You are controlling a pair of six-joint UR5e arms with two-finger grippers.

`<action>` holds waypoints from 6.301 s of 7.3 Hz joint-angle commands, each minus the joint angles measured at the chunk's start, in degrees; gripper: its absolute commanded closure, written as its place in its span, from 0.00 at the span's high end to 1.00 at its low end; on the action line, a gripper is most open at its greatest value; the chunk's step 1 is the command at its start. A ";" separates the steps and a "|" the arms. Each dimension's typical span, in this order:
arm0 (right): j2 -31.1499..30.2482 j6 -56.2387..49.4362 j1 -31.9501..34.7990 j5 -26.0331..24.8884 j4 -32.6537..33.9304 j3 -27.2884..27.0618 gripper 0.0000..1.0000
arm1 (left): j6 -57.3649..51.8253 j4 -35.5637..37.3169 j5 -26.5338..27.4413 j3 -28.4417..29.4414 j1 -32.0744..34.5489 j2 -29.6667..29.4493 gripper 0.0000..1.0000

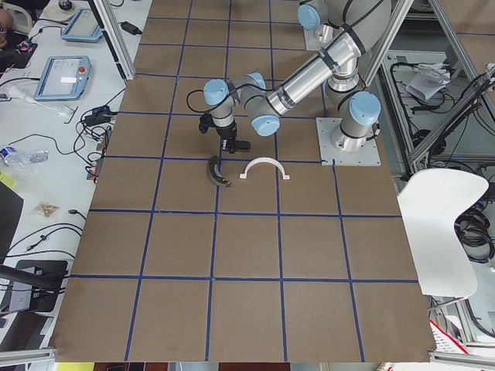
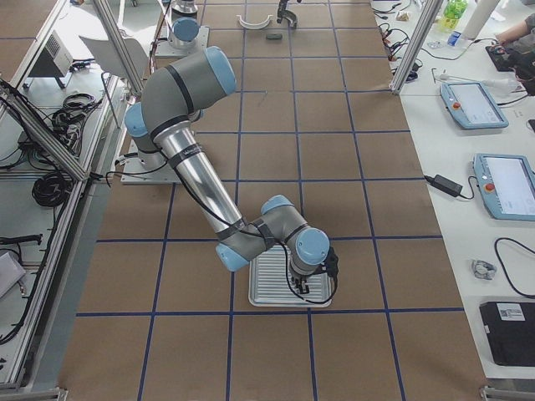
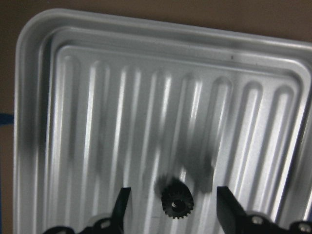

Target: Place bearing gear from tray to pile

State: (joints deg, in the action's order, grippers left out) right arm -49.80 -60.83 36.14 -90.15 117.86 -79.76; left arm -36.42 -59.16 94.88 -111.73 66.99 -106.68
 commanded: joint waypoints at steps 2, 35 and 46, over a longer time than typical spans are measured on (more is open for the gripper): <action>0.14 0.01 -0.01 -0.55 0.18 -0.13 0.58 | 0.99 -0.08 0.31 -0.06 -0.02 0.76 1.00; -8.30 86.41 84.01 6.83 6.07 -13.58 0.90 | 33.87 -35.67 -4.96 25.25 23.89 15.97 1.00; -39.55 52.13 52.63 1.38 -23.89 -13.32 1.00 | 47.30 -3.49 -5.14 4.63 35.30 3.77 1.00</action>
State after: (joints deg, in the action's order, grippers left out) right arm -84.42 -8.25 89.11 -88.12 97.03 -93.16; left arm 8.13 -71.52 89.93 -102.36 100.63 -100.80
